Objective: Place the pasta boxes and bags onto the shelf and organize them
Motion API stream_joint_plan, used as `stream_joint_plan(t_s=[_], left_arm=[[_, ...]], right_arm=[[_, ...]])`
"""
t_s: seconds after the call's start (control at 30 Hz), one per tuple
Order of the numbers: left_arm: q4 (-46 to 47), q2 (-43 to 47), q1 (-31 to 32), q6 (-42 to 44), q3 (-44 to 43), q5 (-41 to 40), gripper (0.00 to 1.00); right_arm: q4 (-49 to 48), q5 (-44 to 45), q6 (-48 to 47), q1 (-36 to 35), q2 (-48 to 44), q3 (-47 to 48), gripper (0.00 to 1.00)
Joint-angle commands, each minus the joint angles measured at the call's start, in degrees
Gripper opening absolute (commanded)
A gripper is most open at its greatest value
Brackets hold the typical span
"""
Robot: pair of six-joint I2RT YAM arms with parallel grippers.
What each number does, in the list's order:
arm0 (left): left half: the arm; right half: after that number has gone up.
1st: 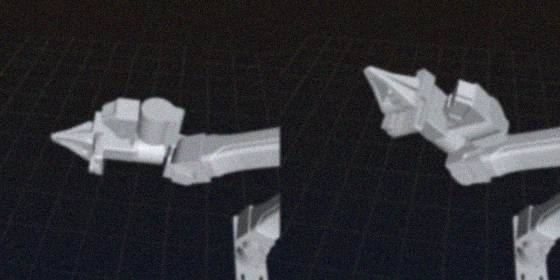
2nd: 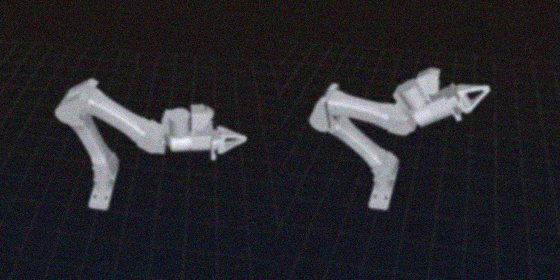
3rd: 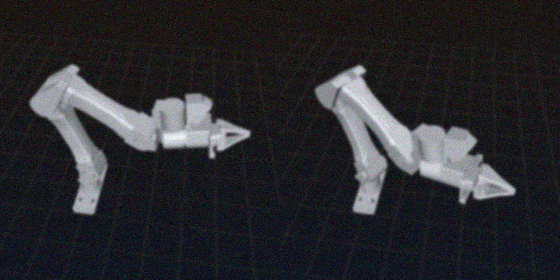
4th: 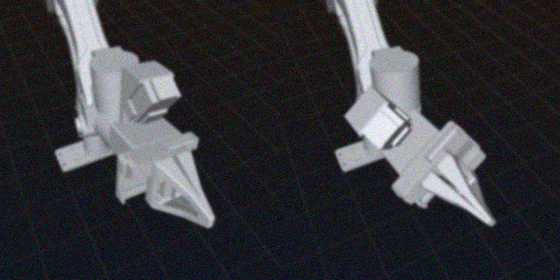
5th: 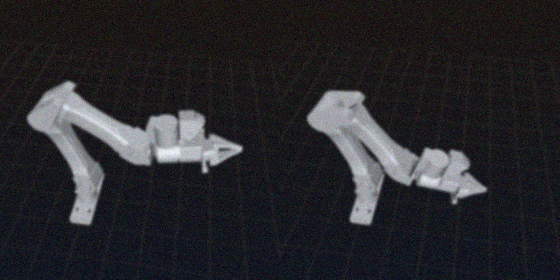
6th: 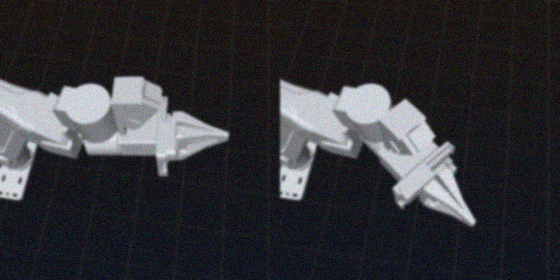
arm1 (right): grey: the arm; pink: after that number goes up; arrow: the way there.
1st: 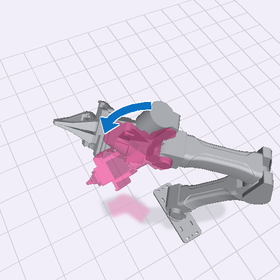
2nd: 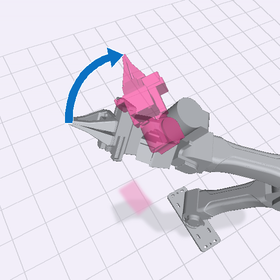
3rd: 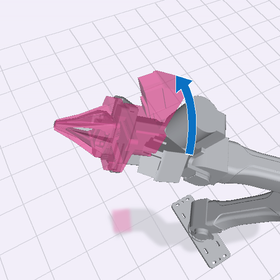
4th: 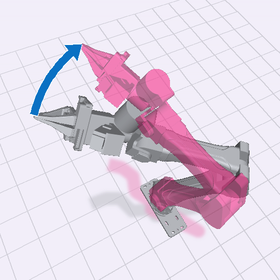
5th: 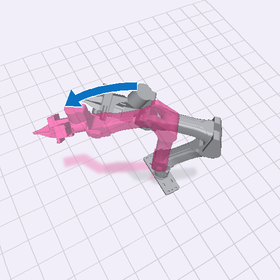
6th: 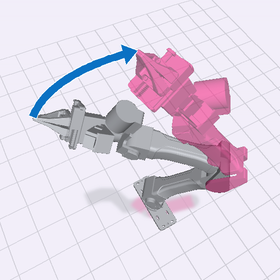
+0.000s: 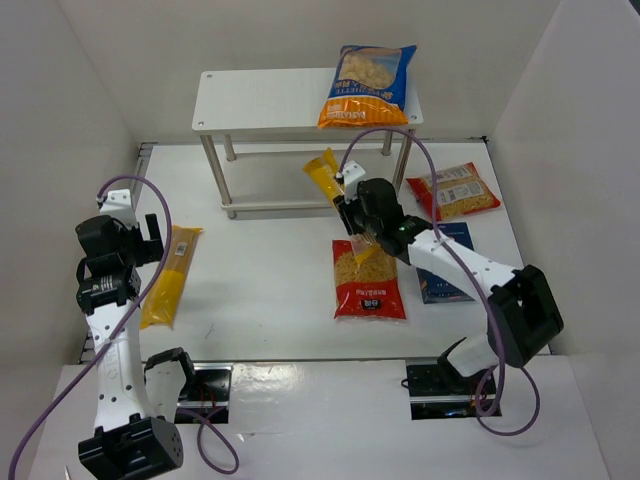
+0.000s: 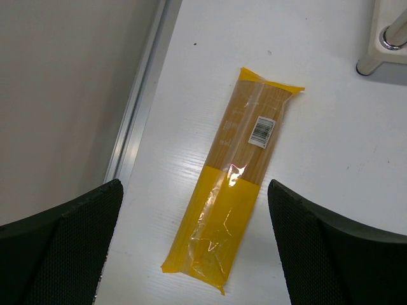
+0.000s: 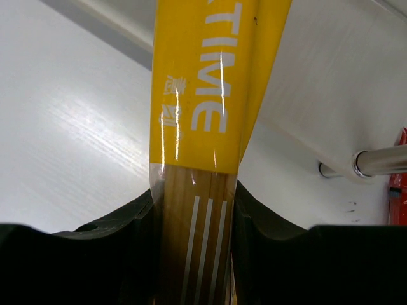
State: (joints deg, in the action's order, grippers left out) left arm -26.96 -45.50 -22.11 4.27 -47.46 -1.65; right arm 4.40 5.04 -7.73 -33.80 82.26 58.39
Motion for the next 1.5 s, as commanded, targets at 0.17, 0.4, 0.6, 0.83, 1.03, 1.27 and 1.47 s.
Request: stream_joint_plan(t_s=[0.17, 0.4, 0.6, 0.83, 1.03, 1.27, 1.47], left_arm=[[1.82, 1.37, -0.3, -0.32, 0.18, -0.02, 1.0], [1.82, 1.37, -0.3, -0.32, 0.18, -0.02, 1.0], [1.82, 1.37, -0.3, -0.32, 0.18, -0.02, 1.0], [1.82, 1.37, -0.3, -0.32, 0.18, -0.02, 1.0], [1.82, 1.37, -0.3, -0.32, 0.18, -0.02, 1.0], [1.82, 1.37, -0.3, -0.32, 0.18, 0.51, 1.0], [1.82, 1.37, -0.3, -0.32, 0.18, 0.51, 1.0]], right_arm=[[-22.85, 13.22, -1.33, -1.96, 4.31, -1.25, 0.0], [-28.05, 16.32, -4.83, -1.97, 6.07, -3.02, 0.0], [-28.05, 20.79, -5.54, -1.97, 10.46, 0.67, 0.0], [-29.98, 25.72, -9.23, -1.97, 13.37, 2.96, 0.0], [-30.68, 27.65, -9.85, -1.97, 13.37, 4.97, 0.0], [-29.81, 30.11, -13.63, -1.97, 15.82, 8.4, 0.0], [-30.77, 33.27, -18.01, -1.44, 19.51, 11.31, 0.0]])
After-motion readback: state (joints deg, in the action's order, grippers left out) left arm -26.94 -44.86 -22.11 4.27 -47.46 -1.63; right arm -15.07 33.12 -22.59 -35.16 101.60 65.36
